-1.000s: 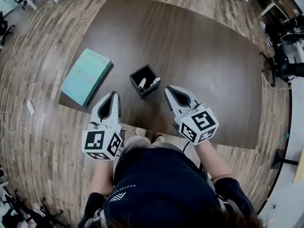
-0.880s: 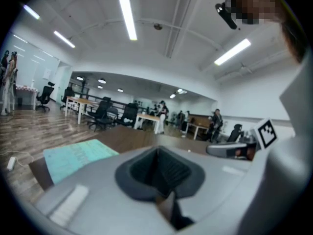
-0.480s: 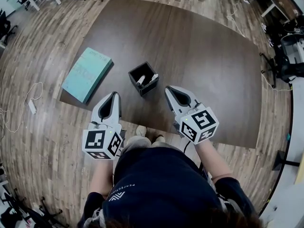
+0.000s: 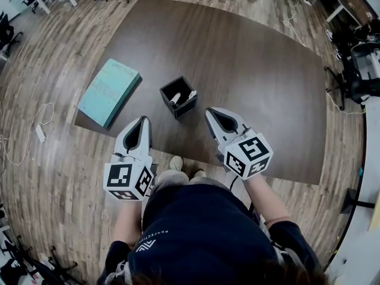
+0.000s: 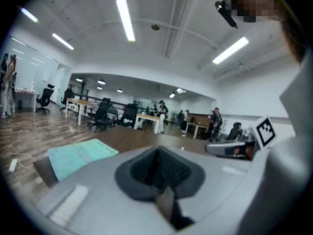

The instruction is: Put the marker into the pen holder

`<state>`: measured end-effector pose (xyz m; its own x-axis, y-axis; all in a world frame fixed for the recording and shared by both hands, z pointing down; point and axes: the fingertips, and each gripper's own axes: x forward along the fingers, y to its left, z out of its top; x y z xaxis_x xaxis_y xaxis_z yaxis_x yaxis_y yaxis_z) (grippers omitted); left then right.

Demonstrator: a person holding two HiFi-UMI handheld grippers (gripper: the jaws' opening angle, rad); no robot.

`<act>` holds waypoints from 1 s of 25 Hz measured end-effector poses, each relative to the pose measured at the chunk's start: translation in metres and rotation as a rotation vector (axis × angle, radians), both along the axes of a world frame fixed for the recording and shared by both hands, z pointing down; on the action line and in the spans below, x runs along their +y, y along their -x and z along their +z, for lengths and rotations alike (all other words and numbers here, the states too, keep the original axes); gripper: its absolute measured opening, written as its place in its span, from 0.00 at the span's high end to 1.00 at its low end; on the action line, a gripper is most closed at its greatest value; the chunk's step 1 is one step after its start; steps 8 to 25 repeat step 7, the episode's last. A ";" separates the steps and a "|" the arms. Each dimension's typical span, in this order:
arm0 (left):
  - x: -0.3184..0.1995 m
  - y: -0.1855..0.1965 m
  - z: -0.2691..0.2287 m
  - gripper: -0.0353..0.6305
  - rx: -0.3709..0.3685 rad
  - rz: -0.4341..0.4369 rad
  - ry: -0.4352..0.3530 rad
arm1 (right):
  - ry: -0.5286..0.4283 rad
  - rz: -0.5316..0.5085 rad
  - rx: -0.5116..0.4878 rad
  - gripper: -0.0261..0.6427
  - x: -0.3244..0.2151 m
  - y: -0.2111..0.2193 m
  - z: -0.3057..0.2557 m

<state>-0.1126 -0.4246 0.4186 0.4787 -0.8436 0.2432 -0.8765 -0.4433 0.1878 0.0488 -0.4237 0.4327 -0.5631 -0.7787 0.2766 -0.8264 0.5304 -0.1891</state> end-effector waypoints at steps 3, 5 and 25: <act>0.001 0.002 0.000 0.93 -0.004 -0.003 0.000 | 0.002 -0.009 0.003 0.96 0.001 0.003 0.000; 0.002 0.002 0.001 0.93 -0.005 -0.004 0.002 | 0.003 -0.013 0.006 0.96 0.002 0.004 0.001; 0.003 0.002 0.002 0.93 -0.006 -0.003 0.003 | 0.004 -0.014 0.008 0.96 0.003 0.003 0.002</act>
